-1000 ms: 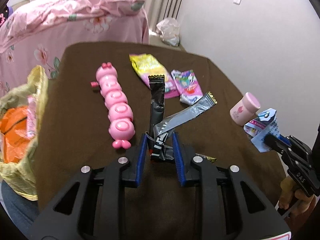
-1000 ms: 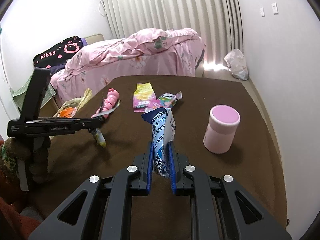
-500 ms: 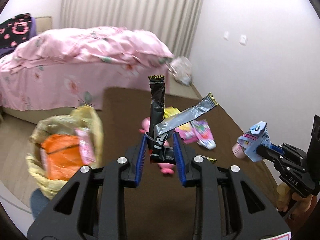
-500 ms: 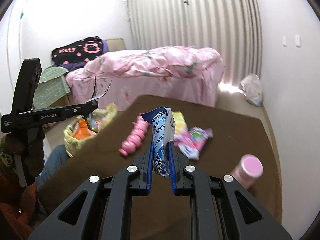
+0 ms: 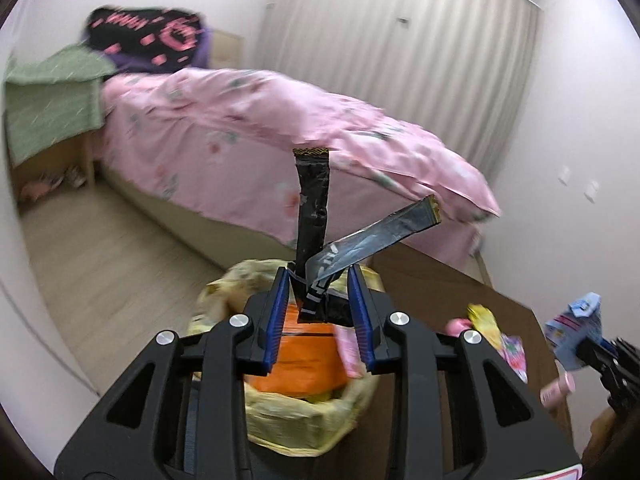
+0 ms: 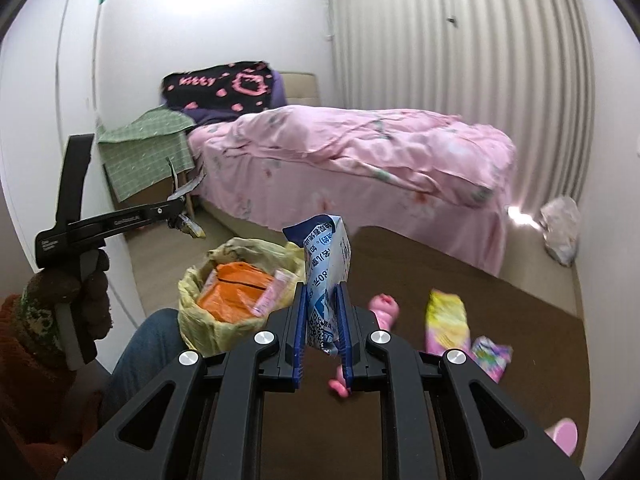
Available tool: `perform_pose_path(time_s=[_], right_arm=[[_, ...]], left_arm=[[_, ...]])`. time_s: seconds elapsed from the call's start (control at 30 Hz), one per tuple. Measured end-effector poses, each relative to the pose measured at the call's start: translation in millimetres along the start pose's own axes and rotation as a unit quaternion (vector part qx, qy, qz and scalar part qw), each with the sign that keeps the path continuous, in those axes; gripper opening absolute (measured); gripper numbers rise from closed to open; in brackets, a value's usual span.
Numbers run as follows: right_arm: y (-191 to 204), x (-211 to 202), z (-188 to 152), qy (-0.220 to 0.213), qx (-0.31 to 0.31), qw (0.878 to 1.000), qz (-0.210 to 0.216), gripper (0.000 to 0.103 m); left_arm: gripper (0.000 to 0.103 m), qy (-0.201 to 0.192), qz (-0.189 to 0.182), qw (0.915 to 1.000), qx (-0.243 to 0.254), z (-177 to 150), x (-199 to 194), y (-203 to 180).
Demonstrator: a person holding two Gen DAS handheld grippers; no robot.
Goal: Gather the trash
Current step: 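Carry the black-silver wrapper and white-blue pouch over the yellow bag, then open both tools to drop the wrapper and pouch into the yellow bag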
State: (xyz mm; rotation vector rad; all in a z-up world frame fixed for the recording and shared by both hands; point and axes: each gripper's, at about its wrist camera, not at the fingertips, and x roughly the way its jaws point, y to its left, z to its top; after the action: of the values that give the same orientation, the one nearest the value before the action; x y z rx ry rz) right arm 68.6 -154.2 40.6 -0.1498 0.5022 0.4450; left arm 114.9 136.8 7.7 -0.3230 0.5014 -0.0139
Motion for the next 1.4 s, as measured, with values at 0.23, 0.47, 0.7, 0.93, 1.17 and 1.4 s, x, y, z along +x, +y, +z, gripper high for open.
perform_pose_path(time_s=[0.23, 0.47, 0.7, 0.93, 1.17, 1.4], right_arm=[[22.4, 52.7, 21.8, 0.031, -0.03, 0.999, 0.032, 0.014], [27.6, 120.1, 27.3, 0.057, -0.016, 0.994, 0.094, 0.014], [24.4, 199.3, 15.7, 0.132, 0.02, 0.984, 0.116, 0.014], [9.0, 241.5, 17.1, 0.154, 0.048, 0.979, 0.125, 0.014], [9.6, 254.6, 17.1, 0.162, 0.057, 0.973, 0.156, 0.015], [14.2, 253.1, 10.3, 0.159, 0.067, 0.973, 0.151, 0.016]], left_arm=[[0.028, 0.019, 0.025, 0.9977, -0.061, -20.1, 29.7, 35.7], [0.028, 0.054, 0.016, 0.9974, -0.044, -38.7, 53.6, 28.1], [0.028, 0.128, 0.031, 0.9913, -0.004, -52.3, 93.2, 22.4], [0.028, 0.202, 0.051, 0.977, 0.047, -66.1, 153.7, 10.8], [0.028, 0.227, 0.078, 0.9685, 0.068, -80.0, 164.8, 11.8], [0.031, 0.2, 0.076, 0.9753, 0.054, -69.4, 145.8, 13.2]])
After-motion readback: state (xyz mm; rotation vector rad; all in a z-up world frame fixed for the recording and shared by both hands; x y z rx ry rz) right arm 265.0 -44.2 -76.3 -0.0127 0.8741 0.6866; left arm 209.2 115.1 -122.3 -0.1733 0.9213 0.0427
